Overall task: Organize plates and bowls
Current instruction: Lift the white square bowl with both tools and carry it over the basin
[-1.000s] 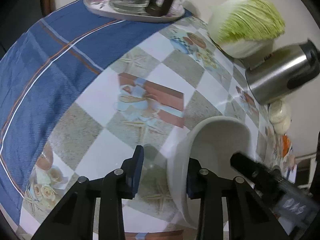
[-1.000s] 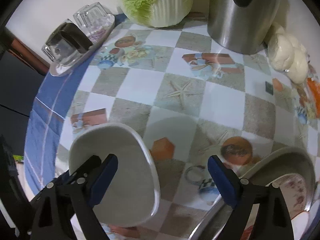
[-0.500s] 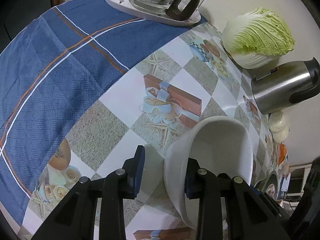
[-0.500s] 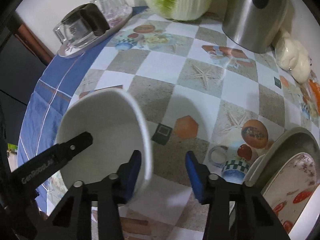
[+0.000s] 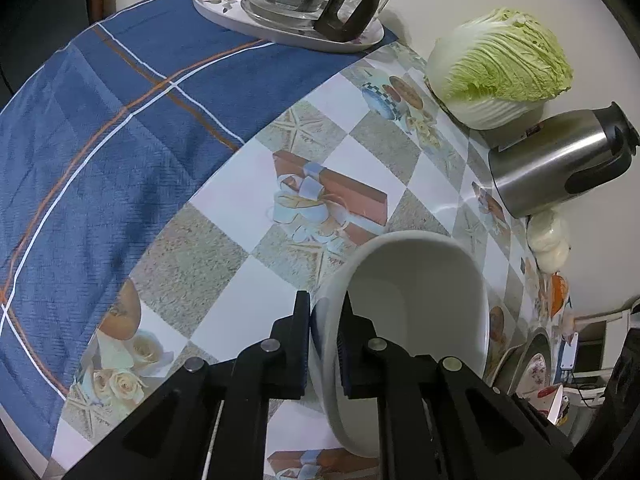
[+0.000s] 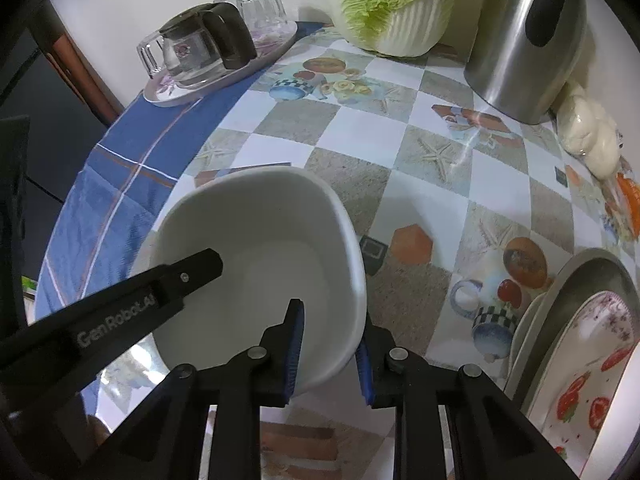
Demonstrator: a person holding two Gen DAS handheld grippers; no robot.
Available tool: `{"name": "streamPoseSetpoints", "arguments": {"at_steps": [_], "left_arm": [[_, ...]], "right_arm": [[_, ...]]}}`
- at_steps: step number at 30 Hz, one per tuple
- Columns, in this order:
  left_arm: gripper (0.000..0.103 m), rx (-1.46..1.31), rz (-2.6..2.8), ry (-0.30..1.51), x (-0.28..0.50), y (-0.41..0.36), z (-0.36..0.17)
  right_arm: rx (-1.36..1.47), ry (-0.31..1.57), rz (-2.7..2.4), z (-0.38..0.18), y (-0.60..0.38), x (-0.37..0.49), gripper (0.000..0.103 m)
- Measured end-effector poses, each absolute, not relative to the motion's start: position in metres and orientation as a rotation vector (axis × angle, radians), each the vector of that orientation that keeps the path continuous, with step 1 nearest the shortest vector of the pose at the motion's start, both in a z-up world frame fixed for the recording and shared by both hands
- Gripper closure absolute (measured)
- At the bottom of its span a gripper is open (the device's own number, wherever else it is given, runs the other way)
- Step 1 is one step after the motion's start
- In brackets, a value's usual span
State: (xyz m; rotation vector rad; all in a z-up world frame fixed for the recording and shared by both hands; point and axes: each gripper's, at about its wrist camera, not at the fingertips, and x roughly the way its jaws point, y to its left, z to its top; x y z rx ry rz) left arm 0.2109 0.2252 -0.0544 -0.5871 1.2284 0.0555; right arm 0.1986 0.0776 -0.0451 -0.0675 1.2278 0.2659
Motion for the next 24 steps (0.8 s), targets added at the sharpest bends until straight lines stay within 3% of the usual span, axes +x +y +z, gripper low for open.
{"name": "streamPoseSetpoints", "arguments": {"at_steps": [24], "left_arm": [[0.091,-0.448,0.008,1.151,0.186,0.177,0.019]], "right_arm": [[0.103,1.158,0.257,0.012,0.026,0.156,0.075]]}}
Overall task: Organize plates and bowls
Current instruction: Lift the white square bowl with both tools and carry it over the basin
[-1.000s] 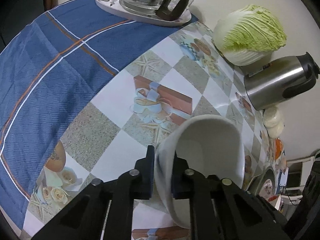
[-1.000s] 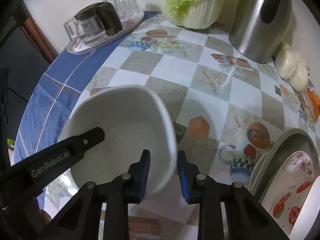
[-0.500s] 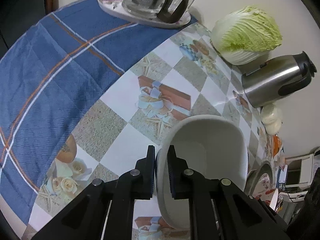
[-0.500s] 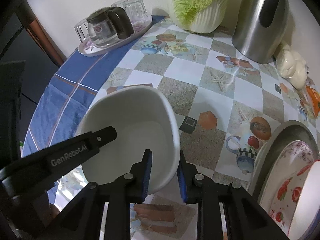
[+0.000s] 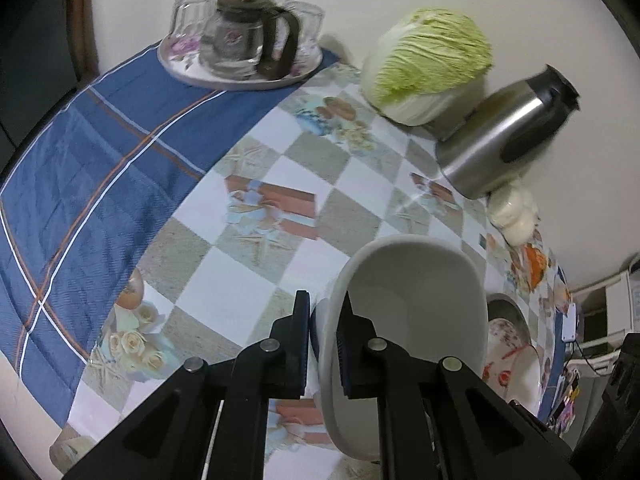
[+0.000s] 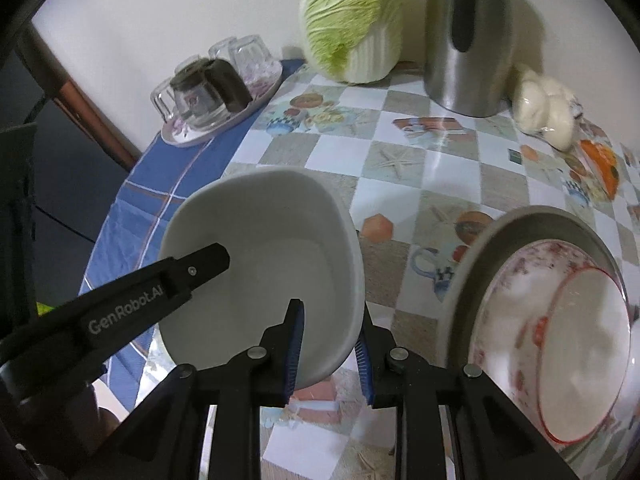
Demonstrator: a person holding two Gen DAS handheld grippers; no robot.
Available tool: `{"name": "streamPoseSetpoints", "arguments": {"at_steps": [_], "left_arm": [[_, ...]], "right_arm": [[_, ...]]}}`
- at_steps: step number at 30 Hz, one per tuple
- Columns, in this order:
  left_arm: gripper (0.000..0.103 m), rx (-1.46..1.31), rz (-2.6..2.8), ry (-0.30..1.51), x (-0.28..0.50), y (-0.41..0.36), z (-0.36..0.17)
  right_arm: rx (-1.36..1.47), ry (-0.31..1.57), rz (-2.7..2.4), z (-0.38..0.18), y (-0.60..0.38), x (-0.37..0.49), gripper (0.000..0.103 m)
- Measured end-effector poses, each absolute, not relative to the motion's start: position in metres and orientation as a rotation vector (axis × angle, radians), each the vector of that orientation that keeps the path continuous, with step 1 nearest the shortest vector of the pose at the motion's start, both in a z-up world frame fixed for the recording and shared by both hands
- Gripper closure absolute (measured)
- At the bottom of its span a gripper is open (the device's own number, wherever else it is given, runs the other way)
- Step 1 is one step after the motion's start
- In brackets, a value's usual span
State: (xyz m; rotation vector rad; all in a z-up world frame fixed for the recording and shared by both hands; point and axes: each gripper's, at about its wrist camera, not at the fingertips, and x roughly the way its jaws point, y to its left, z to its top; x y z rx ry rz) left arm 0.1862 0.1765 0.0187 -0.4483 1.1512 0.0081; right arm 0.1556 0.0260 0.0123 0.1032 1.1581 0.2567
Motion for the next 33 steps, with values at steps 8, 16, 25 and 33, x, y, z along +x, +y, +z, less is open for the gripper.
{"name": "streamPoseSetpoints", "arguments": {"at_steps": [8,16,25,33], "left_arm": [[0.091,-0.384,-0.034,1.129,0.181,0.138,0.039],[0.091,-0.301,-0.085,1.101,0.173,0.087,0.061],[0.091,-0.210,-0.120,1.081,0.165,0.036,0.075],[0.091,-0.152,-0.131,1.081,0.159,0.001,0.080]], "right_arm": [[0.197,1.134,0.236,0.024,-0.014,0.144,0.075],[0.282,1.095,0.211,0.036,-0.062,0.131,0.075],[0.357,1.060,0.186,0.046,-0.113,0.118,0.075],[0.395,1.044,0.167,0.052,-0.145,0.109,0.075]]}}
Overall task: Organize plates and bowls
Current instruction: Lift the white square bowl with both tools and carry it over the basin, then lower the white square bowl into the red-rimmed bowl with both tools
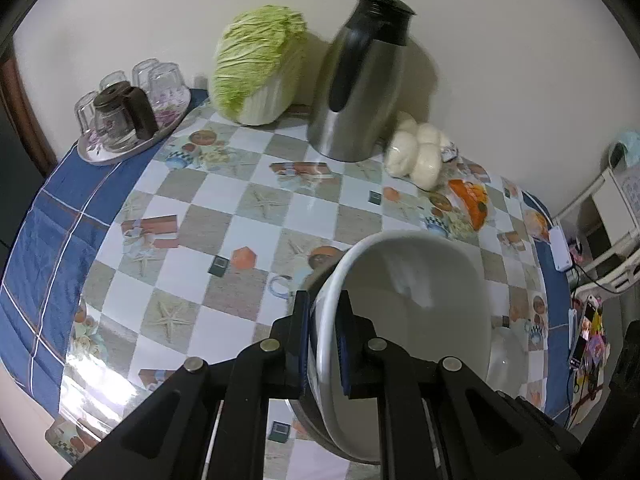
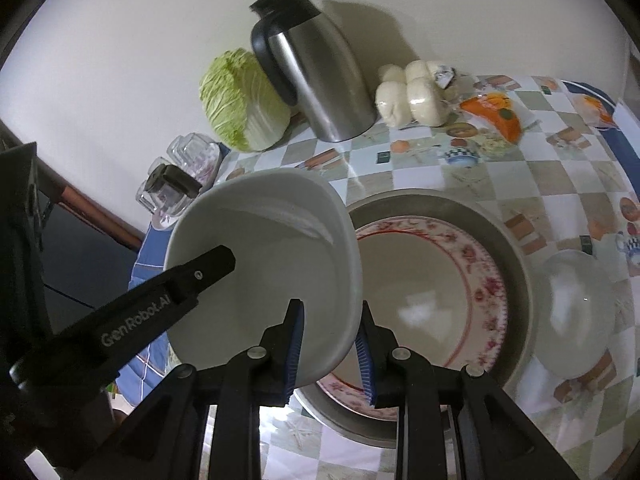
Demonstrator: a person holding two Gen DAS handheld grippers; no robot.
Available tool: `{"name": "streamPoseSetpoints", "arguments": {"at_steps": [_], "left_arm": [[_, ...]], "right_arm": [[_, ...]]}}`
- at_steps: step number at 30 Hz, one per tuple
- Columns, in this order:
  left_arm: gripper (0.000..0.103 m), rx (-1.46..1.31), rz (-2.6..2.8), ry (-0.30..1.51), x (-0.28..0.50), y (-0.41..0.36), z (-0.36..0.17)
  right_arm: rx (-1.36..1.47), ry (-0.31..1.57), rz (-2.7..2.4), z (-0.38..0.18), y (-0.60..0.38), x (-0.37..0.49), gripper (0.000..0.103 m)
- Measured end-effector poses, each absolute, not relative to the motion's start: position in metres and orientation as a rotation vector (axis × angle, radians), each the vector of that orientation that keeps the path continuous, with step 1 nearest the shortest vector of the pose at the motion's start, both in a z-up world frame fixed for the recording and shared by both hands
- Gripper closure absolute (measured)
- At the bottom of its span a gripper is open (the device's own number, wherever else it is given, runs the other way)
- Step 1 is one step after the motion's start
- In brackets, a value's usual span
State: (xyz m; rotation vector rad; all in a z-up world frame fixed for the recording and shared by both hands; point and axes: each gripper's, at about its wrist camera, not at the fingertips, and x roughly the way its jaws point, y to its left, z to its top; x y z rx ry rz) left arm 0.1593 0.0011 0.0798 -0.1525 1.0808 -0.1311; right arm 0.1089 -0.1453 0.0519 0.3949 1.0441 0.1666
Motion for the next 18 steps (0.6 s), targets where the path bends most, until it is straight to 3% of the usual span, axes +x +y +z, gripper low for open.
{"name": "streamPoseSetpoints", "arguments": {"at_steps": [18], "left_arm": [[0.091,-0.044,-0.165,1.114,0.151,-0.053,0.077]], "right_arm": [[0.476,1.059,0.134,0.047,-0.199,0.099,0.074]]}}
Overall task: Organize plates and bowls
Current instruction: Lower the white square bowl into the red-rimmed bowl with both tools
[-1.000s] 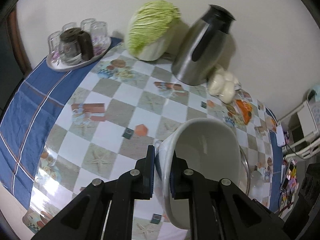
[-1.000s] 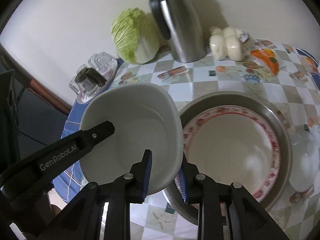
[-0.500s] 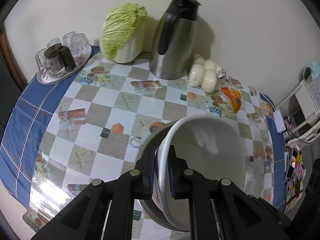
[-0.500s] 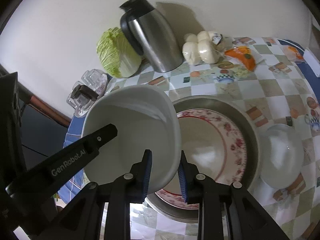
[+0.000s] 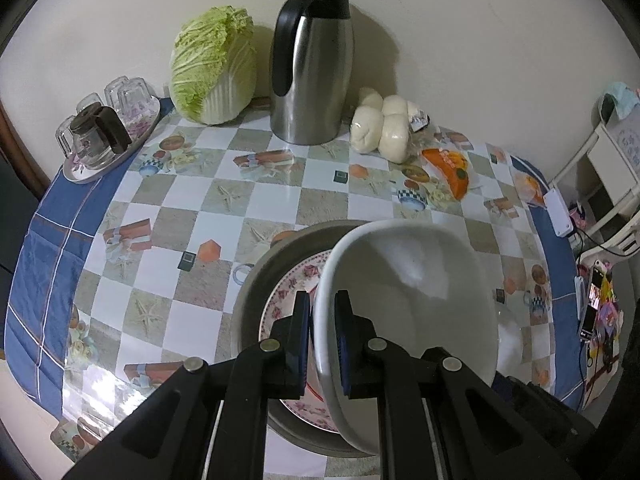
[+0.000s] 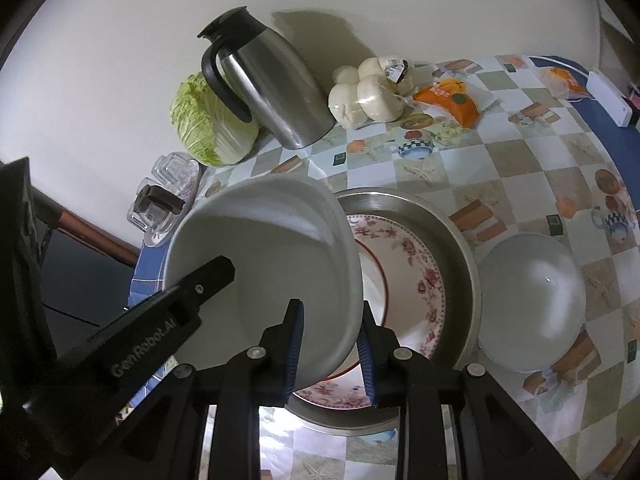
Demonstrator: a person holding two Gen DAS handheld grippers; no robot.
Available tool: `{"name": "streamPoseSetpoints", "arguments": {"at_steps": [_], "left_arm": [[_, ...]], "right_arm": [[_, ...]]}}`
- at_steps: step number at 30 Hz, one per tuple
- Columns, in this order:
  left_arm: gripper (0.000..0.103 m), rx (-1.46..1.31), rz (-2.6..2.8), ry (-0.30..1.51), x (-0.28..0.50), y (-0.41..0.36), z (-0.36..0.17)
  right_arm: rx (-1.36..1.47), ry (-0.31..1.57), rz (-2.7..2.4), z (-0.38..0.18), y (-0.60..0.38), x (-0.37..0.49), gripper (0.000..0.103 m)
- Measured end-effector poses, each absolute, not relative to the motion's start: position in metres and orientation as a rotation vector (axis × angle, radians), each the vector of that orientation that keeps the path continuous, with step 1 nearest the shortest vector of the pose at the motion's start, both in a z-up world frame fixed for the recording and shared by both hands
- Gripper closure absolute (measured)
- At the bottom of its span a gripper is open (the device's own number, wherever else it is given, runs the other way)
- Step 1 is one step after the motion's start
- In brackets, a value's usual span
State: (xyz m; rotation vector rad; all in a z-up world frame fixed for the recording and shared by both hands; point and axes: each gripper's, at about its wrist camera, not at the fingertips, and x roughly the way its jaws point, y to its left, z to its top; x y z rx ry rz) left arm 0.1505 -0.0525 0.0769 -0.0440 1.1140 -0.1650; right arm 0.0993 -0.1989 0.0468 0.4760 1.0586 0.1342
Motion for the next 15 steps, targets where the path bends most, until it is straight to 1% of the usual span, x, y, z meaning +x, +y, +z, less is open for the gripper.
{"name": "streamPoseSetpoints", "arguments": {"at_steps": [15], "left_arm": [[0.090,-0.024,-0.119,1.162,0.156,-0.051,0.059]], "right_arm": [[0.471,1.115,0.117,0.029,-0.203,0.106,0.074]]}}
